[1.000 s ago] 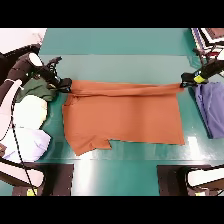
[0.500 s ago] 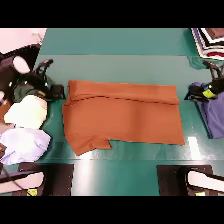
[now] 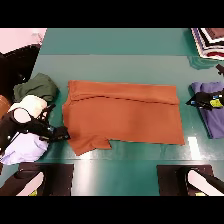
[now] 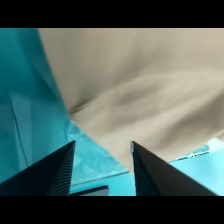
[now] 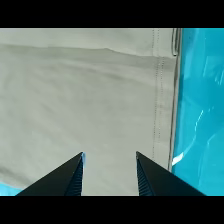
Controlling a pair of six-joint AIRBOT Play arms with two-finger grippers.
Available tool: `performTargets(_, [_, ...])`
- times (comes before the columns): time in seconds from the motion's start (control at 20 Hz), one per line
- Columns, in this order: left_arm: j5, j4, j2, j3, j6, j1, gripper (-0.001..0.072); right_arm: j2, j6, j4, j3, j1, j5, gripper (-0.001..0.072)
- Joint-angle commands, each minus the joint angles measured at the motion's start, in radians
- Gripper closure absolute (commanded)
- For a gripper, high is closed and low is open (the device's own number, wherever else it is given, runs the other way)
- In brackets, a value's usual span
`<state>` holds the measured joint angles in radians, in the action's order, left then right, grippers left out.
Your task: Fold the shirts.
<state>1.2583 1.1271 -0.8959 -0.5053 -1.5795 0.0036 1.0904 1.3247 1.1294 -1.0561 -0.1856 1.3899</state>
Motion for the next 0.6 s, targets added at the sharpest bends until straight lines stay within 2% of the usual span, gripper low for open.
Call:
performTargets(0.0, [-0.055,-0.069,0.032,0.097,-0.01,0.0,0.0282,-0.02,-0.006,-0.014,0.008,-0.002,0.004,0.0333])
performTargets(0.2, [-0.142,-0.14,0.031,0.13,0.017,-0.036,0.0285,-0.021,-0.006,-0.014,0.008,-0.003,0.002,0.0333])
performTargets(0.25, [-0.153,-0.141,0.031,0.129,0.016,-0.062,0.0407,-0.021,-0.006,-0.013,0.008,-0.003,0.004,0.0333])
performTargets(0.3, [-0.166,-0.144,0.031,0.129,0.016,-0.087,0.0591,-0.02,-0.008,-0.01,0.009,-0.003,0.009,0.0333])
performTargets(0.35, [-0.17,-0.149,0.032,0.128,0.016,-0.1,0.0684,-0.02,-0.026,0.005,0.009,-0.011,0.019,0.0333])
performTargets(0.55, [-0.078,-0.105,0.032,0.043,0.016,-0.1,0.0684,-0.021,-0.028,0.104,0.098,-0.146,0.126,0.0333])
